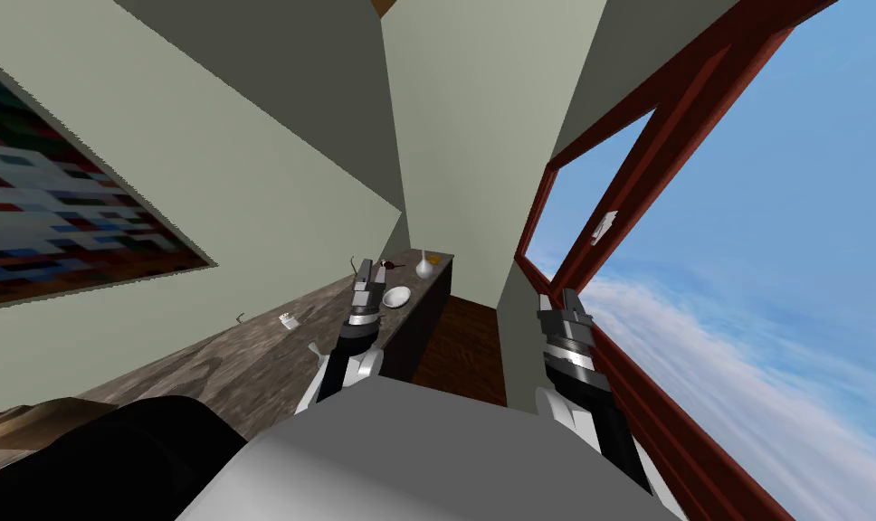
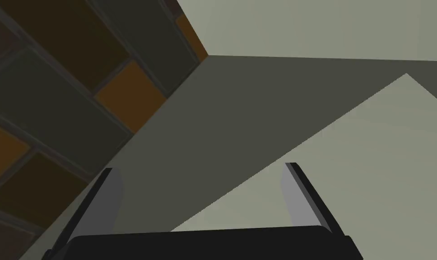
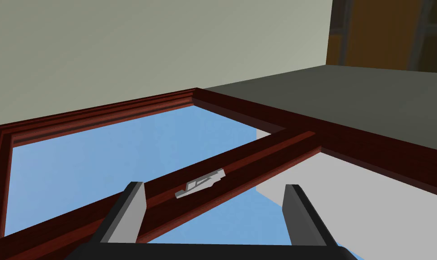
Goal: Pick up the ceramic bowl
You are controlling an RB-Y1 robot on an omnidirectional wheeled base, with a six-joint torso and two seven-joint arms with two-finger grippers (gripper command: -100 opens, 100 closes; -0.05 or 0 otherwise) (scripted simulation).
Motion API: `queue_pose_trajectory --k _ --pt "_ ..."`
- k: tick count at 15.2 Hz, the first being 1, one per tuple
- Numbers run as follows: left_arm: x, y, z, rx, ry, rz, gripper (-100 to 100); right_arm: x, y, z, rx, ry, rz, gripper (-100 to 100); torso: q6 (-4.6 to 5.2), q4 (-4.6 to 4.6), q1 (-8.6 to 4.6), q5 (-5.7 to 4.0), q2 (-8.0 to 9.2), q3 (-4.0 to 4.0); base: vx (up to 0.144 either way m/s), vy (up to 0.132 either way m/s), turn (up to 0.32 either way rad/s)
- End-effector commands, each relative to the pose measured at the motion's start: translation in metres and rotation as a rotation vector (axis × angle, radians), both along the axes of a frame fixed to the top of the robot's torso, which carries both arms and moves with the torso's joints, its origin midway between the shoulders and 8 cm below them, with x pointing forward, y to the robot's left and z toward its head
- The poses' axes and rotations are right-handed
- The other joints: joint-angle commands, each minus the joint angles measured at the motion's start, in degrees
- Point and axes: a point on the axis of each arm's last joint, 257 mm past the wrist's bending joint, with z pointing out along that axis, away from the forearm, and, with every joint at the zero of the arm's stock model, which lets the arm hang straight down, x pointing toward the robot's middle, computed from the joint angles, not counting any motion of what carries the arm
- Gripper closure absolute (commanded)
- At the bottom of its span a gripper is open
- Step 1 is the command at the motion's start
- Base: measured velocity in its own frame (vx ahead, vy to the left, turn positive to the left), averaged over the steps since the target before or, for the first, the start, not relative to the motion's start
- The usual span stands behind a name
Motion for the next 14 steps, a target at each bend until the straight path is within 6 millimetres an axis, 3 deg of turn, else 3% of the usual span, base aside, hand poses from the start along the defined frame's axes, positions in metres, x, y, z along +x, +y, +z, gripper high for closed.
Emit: queue_pose_trajectory --k 1,14 --pt "0.006 0.004 -0.008 0.004 0.042 -0.004 -100 0.000 0.000 0.000 0.000 0.000 0.000 0 0.00 0.00 0.00 0.00 0.00 0.00 0.007 -0.001 -0.013" --pt "0.039 0.042 -0.072 -0.036 0.340 0.003 -100 0.000 0.000 0.000 0.000 0.000 0.000 0 0.00 -0.02 0.03 0.01 -0.10 -0.06 0.022 0.002 -0.020"
